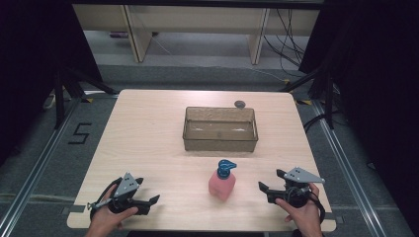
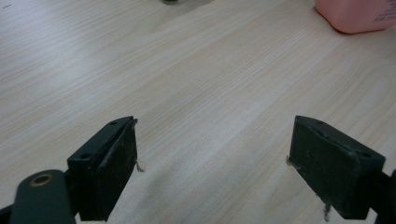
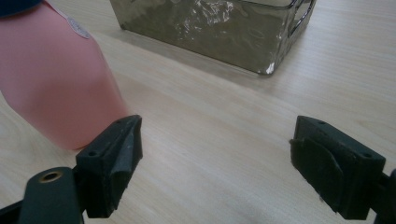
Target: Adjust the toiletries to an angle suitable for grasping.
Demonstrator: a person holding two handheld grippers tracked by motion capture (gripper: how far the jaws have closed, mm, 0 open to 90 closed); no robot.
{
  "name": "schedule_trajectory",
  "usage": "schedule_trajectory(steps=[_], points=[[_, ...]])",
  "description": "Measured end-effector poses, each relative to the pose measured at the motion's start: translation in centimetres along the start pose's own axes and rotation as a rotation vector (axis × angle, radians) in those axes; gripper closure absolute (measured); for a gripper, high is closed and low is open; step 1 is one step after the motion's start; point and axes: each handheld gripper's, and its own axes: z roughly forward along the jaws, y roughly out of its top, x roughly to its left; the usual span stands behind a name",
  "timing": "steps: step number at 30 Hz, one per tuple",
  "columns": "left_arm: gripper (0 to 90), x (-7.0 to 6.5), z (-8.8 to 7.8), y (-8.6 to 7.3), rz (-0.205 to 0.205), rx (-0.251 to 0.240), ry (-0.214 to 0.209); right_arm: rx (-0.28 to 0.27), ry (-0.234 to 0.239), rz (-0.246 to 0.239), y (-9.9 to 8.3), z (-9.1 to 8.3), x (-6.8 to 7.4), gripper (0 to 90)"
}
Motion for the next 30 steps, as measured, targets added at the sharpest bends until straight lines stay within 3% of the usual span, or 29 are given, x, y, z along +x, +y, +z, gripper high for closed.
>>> schedule_trajectory(steps=[6, 9, 10, 11, 13, 15, 17, 18, 20, 21, 22, 25, 26, 28, 30], points=[[14.9, 0.0, 0.0, 0.0, 0.003, 0.003, -0.001, -0.019, 0.021, -0.004, 0.1, 0.0, 0.2, 18.5], [14.9, -0.1, 0.1, 0.0, -0.009, -0.003, 0.004, -0.034, 0.037, 0.028, 0.1, 0.2, 0.6, 19.0], [14.9, 0.0, 0.1, 0.0, 0.007, -0.001, 0.008, -0.035, 0.037, 0.028, 0.1, 0.2, 0.6, 19.2], [14.9, 0.0, 0.1, 0.0, -0.003, -0.004, 0.005, -0.033, 0.024, -0.010, 0.2, 0.1, 0.4, 19.2], [14.9, 0.0, 0.1, 0.0, -0.004, 0.000, 0.002, -0.041, 0.027, -0.012, 0.2, 0.1, 0.4, 19.4], [14.9, 0.0, 0.1, 0.0, -0.005, 0.000, 0.003, -0.036, 0.042, 0.030, 0.2, -0.1, 0.8, 19.7], [14.9, -0.2, 0.2, -0.1, -0.024, -0.014, 0.003, -0.043, 0.041, 0.020, 0.2, 0.0, 0.8, 20.1], [14.9, -0.2, 0.2, -0.1, -0.025, -0.014, 0.004, -0.050, 0.039, -0.014, 0.3, -0.1, 0.7, 21.0], [14.9, 0.0, 0.0, 0.0, -0.002, 0.002, -0.001, -0.053, 0.048, -0.011, 0.3, -0.2, 0.9, 21.0], [14.9, 0.0, 0.0, 0.0, -0.002, 0.000, -0.001, -0.057, 0.048, -0.012, 0.4, -0.2, 1.0, 21.0], [14.9, -0.2, 0.1, 0.0, -0.030, -0.021, -0.001, -0.058, 0.061, -0.014, 0.4, -0.2, 1.3, 21.2], [14.9, -0.1, 0.1, 0.0, -0.017, -0.013, 0.001, -0.071, 0.067, -0.014, 0.4, -0.2, 1.5, 21.3], [14.9, 0.0, 0.0, 0.0, -0.004, -0.001, -0.002, -0.075, 0.081, 0.018, 0.4, -0.1, 1.9, 21.3], [14.9, 0.0, 0.0, 0.0, -0.002, 0.001, -0.002, -0.071, 0.085, -0.016, 0.6, -0.3, 2.0, 21.7], [14.9, -0.1, 0.1, 0.0, -0.023, -0.016, -0.003, -0.080, 0.090, -0.009, 0.6, -0.3, 2.2, 21.9]])
